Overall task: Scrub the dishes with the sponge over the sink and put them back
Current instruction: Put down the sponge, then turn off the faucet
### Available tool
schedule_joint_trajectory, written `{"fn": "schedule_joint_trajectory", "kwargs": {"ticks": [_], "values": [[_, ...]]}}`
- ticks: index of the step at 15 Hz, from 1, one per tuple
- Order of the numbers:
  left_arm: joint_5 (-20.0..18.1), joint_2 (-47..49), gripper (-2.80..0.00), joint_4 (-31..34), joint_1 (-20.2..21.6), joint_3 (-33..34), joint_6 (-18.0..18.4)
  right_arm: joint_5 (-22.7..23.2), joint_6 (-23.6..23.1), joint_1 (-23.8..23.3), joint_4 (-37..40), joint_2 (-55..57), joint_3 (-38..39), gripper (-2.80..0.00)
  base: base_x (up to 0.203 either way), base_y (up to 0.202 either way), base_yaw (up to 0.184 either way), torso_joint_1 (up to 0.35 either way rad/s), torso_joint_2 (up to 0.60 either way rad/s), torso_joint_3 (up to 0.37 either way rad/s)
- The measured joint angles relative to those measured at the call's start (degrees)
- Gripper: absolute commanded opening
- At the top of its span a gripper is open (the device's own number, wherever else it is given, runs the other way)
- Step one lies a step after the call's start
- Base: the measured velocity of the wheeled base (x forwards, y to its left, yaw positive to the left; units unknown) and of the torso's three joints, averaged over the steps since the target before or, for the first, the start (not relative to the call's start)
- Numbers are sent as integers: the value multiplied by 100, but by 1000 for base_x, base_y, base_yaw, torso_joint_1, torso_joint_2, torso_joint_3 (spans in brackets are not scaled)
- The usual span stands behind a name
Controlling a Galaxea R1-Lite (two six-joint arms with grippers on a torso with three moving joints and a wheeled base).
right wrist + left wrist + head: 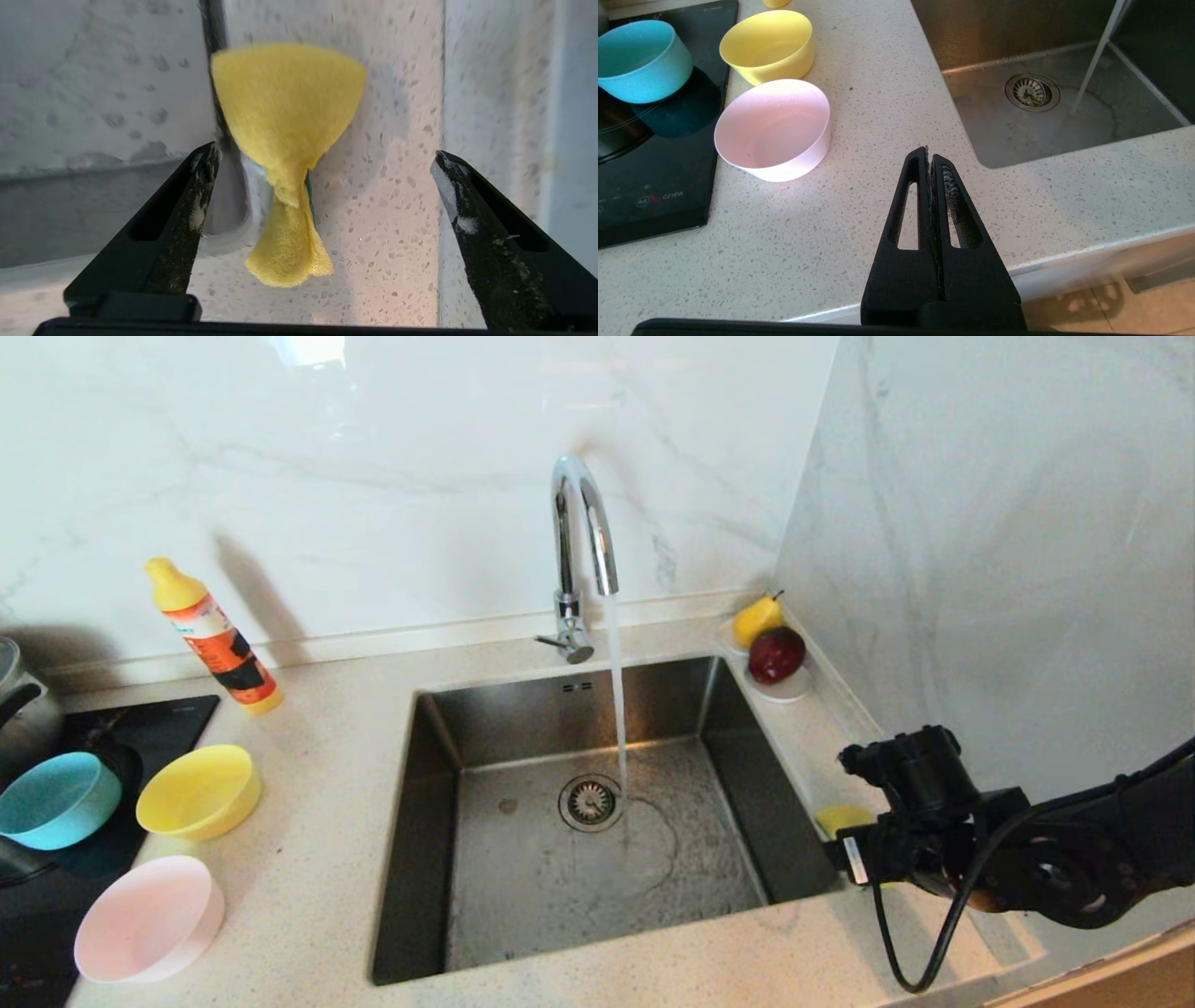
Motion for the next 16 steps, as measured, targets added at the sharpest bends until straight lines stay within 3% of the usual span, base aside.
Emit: {"fn": "schedule_joint_trajectory", "kwargs": {"ticks": [4,5,11,16], "values": [[2,2,-280,0,0,0,0,41,-12,125,13,-267,12,0,0,0,0,0,0,0],[0,2,-280,0,0,0,0,45,-17,176,11,-355,39,-280,0,0,0,0,0,0],[0,2,-280,0,0,0,1,119,-34,692,15,-1172,260,-280,0,0,0,0,0,0],[2,2,-280,-1,0,0,0,1076,-150,1251,13,-2488,745,-280,0,0,0,0,0,0]]}}
